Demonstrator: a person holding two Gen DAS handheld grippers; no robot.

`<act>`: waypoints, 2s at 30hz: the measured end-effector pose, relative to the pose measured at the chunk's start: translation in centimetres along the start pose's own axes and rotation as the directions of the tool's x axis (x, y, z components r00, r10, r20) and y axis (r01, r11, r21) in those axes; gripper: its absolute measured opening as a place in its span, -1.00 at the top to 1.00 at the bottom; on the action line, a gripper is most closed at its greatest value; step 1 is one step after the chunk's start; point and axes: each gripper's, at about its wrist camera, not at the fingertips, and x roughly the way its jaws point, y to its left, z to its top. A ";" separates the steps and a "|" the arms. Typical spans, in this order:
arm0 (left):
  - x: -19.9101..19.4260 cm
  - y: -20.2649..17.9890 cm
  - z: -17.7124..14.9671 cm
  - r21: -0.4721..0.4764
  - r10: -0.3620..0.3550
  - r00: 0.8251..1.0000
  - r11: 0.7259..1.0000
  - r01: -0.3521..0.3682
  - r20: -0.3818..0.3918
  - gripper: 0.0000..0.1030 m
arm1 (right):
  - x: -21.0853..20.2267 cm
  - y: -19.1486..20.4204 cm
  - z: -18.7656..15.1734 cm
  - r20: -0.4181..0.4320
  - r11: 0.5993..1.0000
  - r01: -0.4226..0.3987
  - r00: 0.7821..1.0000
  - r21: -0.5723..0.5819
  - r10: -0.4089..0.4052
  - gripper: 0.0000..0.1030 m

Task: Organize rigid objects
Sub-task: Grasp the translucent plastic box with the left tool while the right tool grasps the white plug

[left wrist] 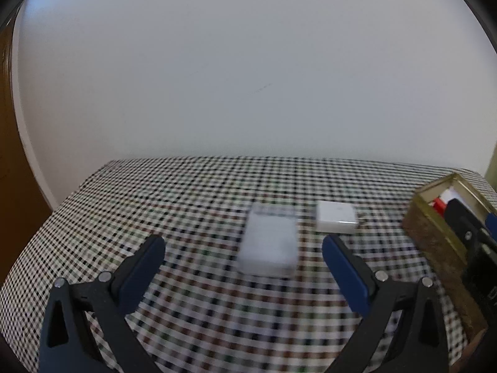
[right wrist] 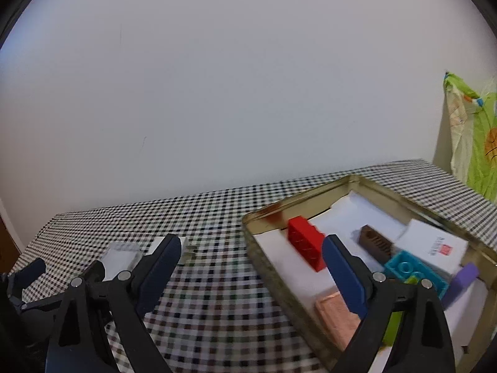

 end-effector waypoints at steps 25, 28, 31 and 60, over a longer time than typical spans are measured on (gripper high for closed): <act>7.2 6.5 0.8 -0.136 0.078 0.987 0.986 -0.097 -0.143 -0.94 | 11.5 7.8 0.5 -0.356 0.993 -0.096 0.932 -0.071 0.064 -0.67; 7.1 6.1 0.4 -0.111 0.083 0.988 0.989 -0.098 -0.130 -0.94 | 12.6 8.6 0.3 -0.402 0.991 -0.100 0.914 -0.093 0.054 -0.52; 7.0 5.2 0.2 -0.076 0.090 0.989 0.992 -0.099 -0.117 -0.94 | 13.2 8.6 0.2 -0.434 0.990 -0.099 0.900 -0.100 0.046 -0.49; 7.9 -2.8 0.0 0.119 -0.047 0.989 0.991 0.064 -0.141 -0.94 | 6.3 4.5 3.4 -0.124 0.996 -0.007 0.992 -0.093 -0.005 -0.30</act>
